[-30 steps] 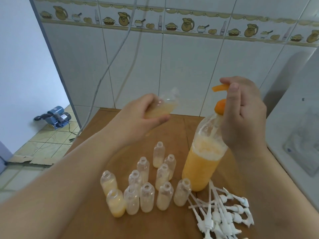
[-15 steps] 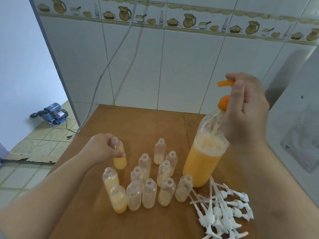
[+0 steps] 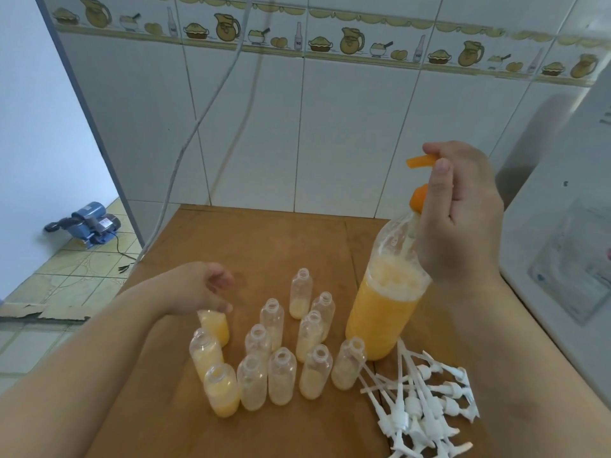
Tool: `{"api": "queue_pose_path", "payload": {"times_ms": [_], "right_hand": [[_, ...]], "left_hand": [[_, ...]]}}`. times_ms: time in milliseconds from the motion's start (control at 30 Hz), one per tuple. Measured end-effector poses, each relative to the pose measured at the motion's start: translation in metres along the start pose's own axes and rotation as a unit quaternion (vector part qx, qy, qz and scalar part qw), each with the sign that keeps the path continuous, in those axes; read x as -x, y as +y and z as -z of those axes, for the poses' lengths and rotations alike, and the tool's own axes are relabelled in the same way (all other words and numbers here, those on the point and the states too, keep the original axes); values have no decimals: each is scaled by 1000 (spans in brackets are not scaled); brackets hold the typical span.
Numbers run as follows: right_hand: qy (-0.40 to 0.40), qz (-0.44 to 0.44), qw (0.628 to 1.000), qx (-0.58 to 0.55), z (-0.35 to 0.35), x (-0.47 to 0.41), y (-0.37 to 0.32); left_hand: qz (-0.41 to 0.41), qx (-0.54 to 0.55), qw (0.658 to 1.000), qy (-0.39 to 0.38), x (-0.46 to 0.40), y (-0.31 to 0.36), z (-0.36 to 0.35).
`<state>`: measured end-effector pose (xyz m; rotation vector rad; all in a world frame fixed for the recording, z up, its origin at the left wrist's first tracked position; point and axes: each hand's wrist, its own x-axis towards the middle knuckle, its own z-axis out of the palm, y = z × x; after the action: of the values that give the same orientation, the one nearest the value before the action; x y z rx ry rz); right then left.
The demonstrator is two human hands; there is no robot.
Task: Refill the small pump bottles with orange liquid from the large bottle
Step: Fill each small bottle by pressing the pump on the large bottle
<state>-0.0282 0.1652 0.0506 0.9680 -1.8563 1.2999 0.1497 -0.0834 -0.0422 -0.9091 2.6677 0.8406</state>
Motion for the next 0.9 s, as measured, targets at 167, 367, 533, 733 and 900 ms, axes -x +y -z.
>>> {"api": "queue_pose_path", "payload": {"times_ms": [167, 367, 533, 733, 900], "right_hand": [[-16, 14, 1000, 22, 0, -2, 3], [-28, 13, 999, 26, 1, -3, 6], [-38, 16, 999, 17, 2, -4, 6], [-38, 30, 999, 12, 1, -2, 5], [-41, 23, 999, 13, 0, -3, 5]], "left_hand": [[-59, -46, 996, 53, -36, 42, 2], [-21, -20, 994, -105, -82, 67, -31], [15, 79, 981, -174, -91, 56, -52], [7, 116, 977, -182, -98, 54, -56], [-24, 121, 979, -162, -103, 56, -57]]}}
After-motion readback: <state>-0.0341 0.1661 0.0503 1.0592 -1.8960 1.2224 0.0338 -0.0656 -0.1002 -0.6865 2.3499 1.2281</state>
